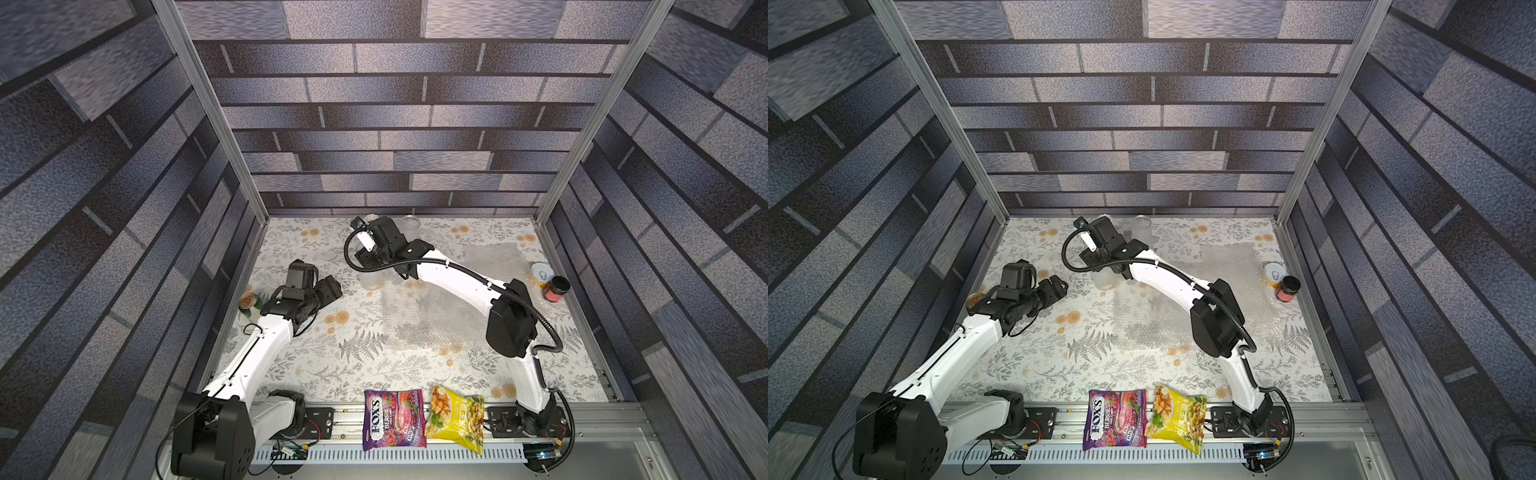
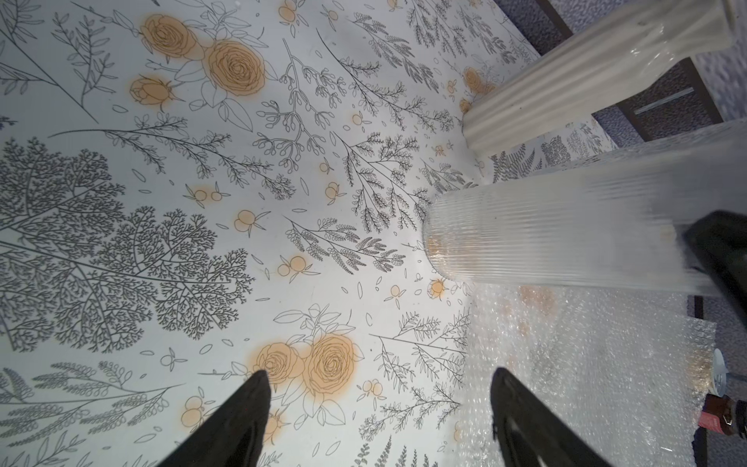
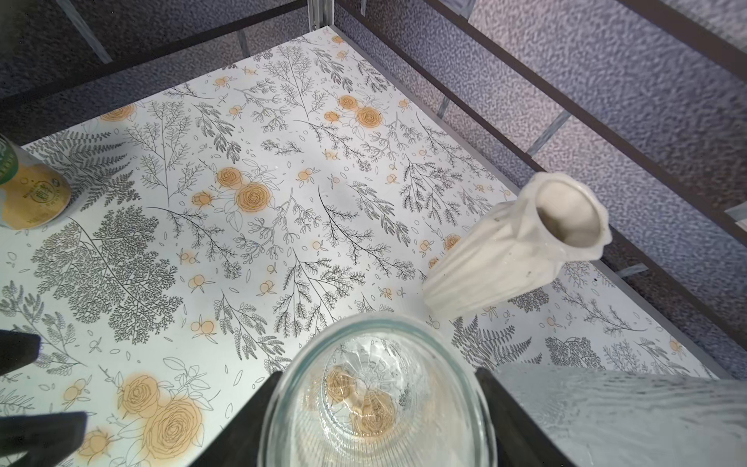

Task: Unwrap the vase from the bubble wrap
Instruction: Place the vase at the center of the board.

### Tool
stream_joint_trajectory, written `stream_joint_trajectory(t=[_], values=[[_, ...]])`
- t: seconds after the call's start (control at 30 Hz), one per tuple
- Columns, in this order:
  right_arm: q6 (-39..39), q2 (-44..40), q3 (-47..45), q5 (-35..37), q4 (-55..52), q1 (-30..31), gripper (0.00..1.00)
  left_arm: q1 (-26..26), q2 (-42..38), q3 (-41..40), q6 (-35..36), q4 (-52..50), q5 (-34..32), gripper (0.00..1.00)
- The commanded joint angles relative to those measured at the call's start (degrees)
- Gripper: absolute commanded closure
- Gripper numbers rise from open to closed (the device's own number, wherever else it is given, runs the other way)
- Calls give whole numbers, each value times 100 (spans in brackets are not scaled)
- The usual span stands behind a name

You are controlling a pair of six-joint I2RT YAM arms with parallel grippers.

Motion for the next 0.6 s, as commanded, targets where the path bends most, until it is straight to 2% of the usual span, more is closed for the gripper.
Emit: stream_joint_trajectory(t=[0.0, 0.3, 0.57], values=[[25, -246, -102, 162, 89, 36, 59, 25, -111, -86, 52, -155, 11, 14], [84, -11, 313, -327, -267, 32, 58, 32, -202, -98, 54, -216, -27, 13], [233, -15, 277, -319, -289, 33, 56, 37, -228, -125, 69, -249, -62, 13]])
